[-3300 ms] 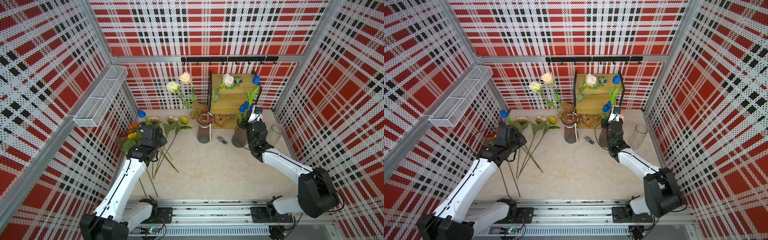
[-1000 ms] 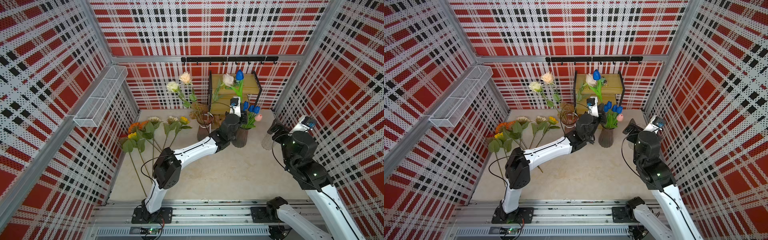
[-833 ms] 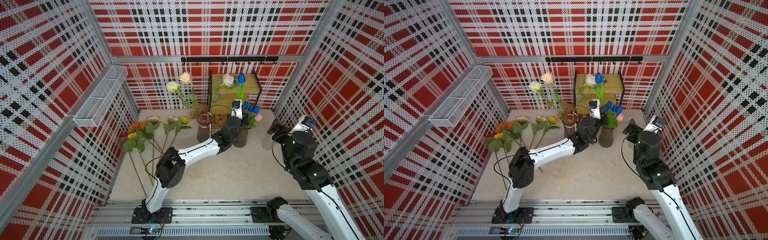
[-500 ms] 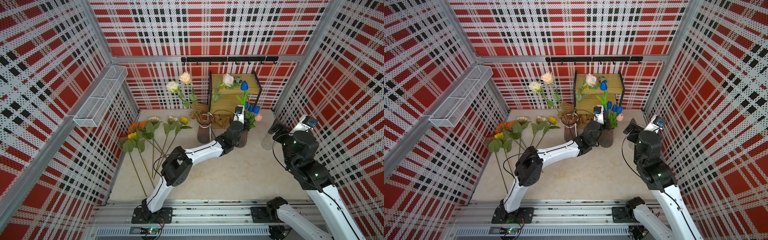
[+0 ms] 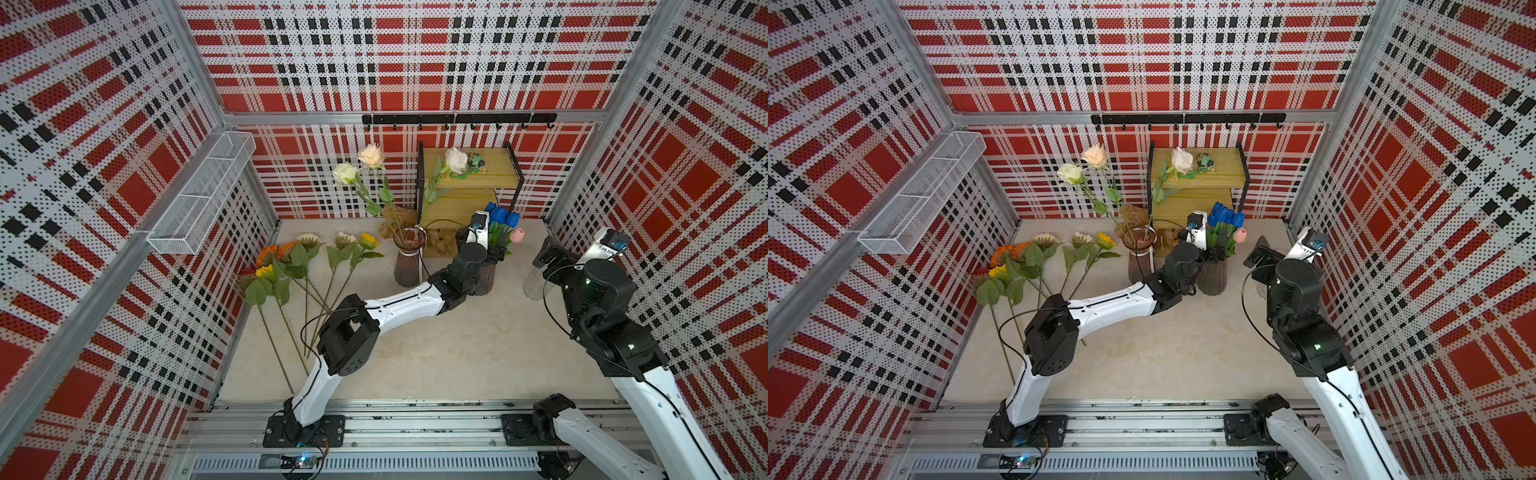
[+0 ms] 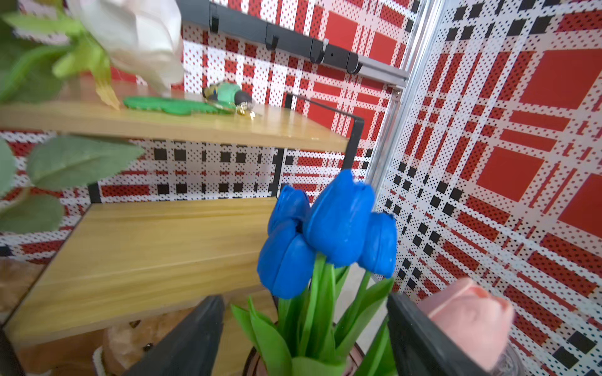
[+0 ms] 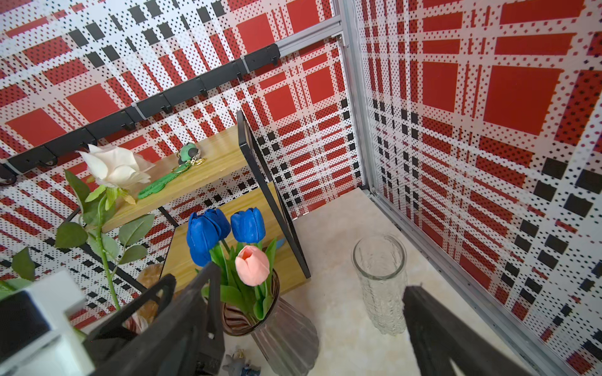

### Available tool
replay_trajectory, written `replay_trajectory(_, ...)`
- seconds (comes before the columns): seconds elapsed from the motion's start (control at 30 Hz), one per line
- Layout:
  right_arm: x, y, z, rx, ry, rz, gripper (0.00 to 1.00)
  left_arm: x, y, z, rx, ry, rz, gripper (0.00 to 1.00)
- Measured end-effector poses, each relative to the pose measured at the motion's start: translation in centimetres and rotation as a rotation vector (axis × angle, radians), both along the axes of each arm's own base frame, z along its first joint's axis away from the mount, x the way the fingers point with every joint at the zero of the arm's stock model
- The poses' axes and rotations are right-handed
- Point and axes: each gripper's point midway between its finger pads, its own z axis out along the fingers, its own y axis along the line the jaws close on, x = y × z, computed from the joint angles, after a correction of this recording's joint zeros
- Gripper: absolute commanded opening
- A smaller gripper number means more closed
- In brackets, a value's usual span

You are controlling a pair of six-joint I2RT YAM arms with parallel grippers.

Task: Arrange the flowers in different vases according to their variety
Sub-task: Insert the flower into the vase, then adjust the flower at the center of the board.

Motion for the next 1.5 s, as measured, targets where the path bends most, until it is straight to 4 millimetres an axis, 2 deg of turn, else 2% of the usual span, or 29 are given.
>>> replay_trajectory(0.1,0.6,0.7,-0.5,0.000,0.018,0.034,1.00,-1.9,2.0,3.5,-0.012,-0.031,0.017,0.92)
replay_trajectory(0.23,1.3,2.1,-1.0,0.009,0.029,0.099,1.00,-4.5,6.5,8.1,-0.049,-0.058,0.065,0.98)
replay_trajectory(0.3,1.7,3.2,-1.1,0.010,0.033,0.140,1.00,-5.0,9.0,9.4,-0.055,-0.046,0.100,0.98)
replay_trajectory(0.37,1.9,5.1,-1.4,0.001,0.048,0.197,1.00,-5.0,11.7,9.7,-0.054,-0.012,0.139,0.98)
replay_trajectory(0.47,2.0,10.0,-1.8,-0.026,0.077,0.339,1.00,-4.1,16.5,8.1,-0.029,0.070,0.216,0.98)
replay_trajectory(0.63,1.7,18.3,-3.4,-0.083,0.134,0.538,1.00,-3.0,26.4,2.9,0.000,0.259,0.385,0.98)
replay_trajectory(0.7,1.3,21.7,-4.9,-0.108,0.169,0.615,0.99,-3.5,30.8,1.0,-0.008,0.333,0.461,0.98)
replay_trajectory(0.8,0.7,26.3,-7.8,-0.143,0.232,0.722,0.97,-4.5,36.0,-0.3,-0.049,0.411,0.546,0.96)
replay_trajectory(0.87,0.4,29.1,-10.0,-0.161,0.281,0.791,0.97,-5.0,38.8,-0.9,-0.080,0.456,0.588,0.94)
replay_trajectory(0.93,0.1,31.7,-12.0,-0.171,0.334,0.861,0.96,-5.2,40.9,-1.9,-0.099,0.508,0.625,0.94)
replay_trajectory(1.0,0.1,34.7,-13.7,-0.169,0.389,0.937,0.94,-5.6,42.7,-3.7,-0.095,0.575,0.661,0.94)
replay_trajectory(1.1,0.4,39.1,-15.3,-0.163,0.439,1.039,0.93,-6.5,44.6,-7.0,-0.081,0.683,0.695,0.94)
replay_trajectory(1.2,0.6,43.3,-16.7,-0.152,0.485,1.139,0.90,-7.5,46.6,-9.3,-0.093,0.766,0.724,0.94)
replay_trajectory(1.33,1.1,48.7,-19.1,-0.133,0.542,1.261,0.80,-8.3,49.7,-10.9,-0.127,0.830,0.785,0.94)
replay_trajectory(1.5,1.5,53.4,-24.3,-0.124,0.643,1.364,0.66,-9.1,51.9,-13.2,-0.164,0.905,0.800,0.91)
